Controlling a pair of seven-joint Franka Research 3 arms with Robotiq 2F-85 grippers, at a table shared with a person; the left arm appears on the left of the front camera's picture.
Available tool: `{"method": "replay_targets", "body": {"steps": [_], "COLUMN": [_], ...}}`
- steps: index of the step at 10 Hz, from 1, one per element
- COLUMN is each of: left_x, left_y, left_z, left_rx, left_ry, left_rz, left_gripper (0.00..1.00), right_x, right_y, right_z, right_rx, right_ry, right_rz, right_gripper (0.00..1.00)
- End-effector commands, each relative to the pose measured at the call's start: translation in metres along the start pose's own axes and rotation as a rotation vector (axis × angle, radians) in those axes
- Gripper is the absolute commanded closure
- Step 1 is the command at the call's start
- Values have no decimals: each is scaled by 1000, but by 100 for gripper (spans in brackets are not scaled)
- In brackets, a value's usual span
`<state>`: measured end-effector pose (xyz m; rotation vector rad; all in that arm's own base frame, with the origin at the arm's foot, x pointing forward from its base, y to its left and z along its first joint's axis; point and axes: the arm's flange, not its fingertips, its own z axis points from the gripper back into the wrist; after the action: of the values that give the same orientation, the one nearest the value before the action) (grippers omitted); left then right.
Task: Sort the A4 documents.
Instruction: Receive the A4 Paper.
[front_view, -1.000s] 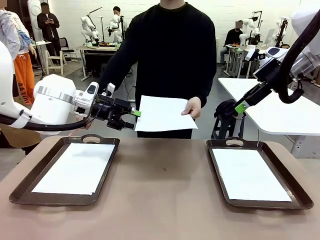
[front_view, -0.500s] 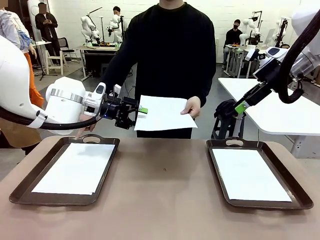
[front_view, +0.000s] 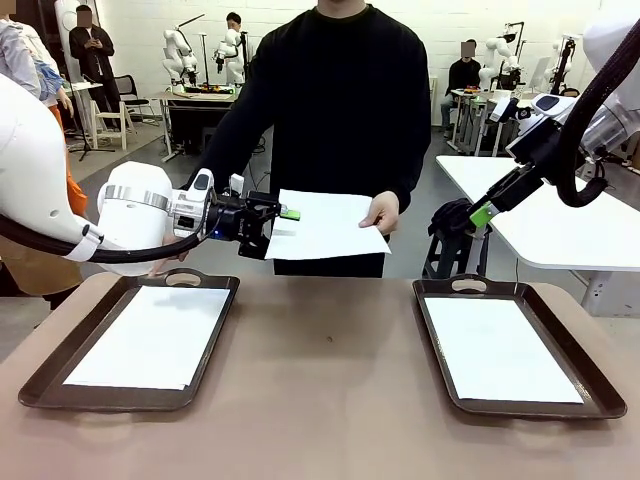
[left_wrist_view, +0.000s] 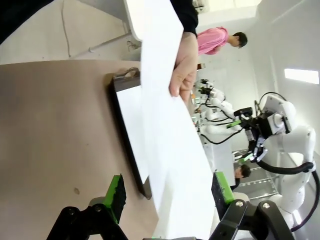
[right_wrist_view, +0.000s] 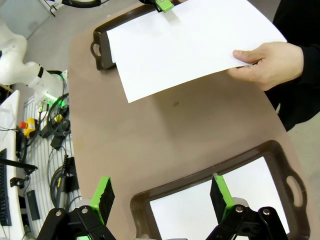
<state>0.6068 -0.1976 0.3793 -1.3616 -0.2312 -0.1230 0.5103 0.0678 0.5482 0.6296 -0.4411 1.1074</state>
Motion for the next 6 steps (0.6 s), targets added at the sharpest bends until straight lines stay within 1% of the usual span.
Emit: {"method": "replay_targets", "body": {"steps": [1,2,3,4,5,6], "left_x": [3,3,3,3,3,3], "left_y": [2,2,2,2,1,2], "left_z": [1,2,2,3,4,4], "left_rx": [-65,-68,-64,-65,-67,-63], "left_ry": [-15,-12,-10,-11,-13,-15], "left_rz": [-21,-24,-32,-38,-41,-46], "left_gripper": [25,30,45,50,65,70], "right_x": [0,0,0,0,0,0], "right_y": [-1,-1,-1,-1,-1,-1], "right_z": [-1,-1,-1,-1,-1,-1], "right_rx": [1,1,1,1,1,1], "right_ry": [1,1,1,1,1,1], "right_rz": [-1,-1,-1,-1,-1,-1], "right_gripper": [0,0,0,0,0,0]}}
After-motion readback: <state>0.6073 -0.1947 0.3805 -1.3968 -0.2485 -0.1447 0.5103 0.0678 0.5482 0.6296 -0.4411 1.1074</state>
